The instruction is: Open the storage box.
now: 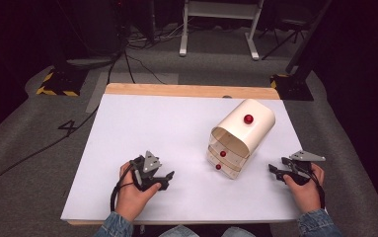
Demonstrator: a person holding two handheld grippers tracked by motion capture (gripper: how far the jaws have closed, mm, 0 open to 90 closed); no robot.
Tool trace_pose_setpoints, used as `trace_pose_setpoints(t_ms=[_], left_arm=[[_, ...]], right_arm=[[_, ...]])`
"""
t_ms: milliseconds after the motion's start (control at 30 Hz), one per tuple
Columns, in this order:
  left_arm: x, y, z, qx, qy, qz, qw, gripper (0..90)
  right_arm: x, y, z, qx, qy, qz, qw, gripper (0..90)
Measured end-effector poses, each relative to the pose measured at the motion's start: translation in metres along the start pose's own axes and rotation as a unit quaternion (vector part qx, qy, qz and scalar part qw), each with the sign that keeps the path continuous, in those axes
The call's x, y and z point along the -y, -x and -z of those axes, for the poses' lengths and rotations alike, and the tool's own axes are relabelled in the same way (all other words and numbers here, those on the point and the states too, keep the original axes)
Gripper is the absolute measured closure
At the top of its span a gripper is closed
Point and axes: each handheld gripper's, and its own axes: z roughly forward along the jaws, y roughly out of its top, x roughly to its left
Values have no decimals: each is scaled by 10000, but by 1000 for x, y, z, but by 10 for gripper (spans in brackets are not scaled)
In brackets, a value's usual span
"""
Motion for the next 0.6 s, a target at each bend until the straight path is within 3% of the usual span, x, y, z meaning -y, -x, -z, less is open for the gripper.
trace_pose_setpoints(t_ms=[133, 167, 200, 367, 533, 600], left_arm=[[-11, 21, -6, 213, 271, -91, 9994, 301], [-11, 21, -6, 213, 271, -91, 9994, 304], [-16, 31, -11, 343, 388, -137, 9986, 313], [-26, 49, -27, 511, 580, -216, 9968, 367], [-31, 62, -47, 519, 781, -42, 9956, 428], [-32, 67, -55, 479, 854, -61, 9952, 450]], right_arm=[[0, 0, 0, 21, 11, 25, 10000, 332], [0, 0, 0, 23, 13, 23, 10000, 332], [0, 0, 0, 23, 14, 24, 10000, 332], [0, 0, 0, 25, 5, 28, 10000, 332], [0, 0, 0, 22, 13, 23, 10000, 331], [0, 0, 0, 24, 15, 24, 10000, 332]])
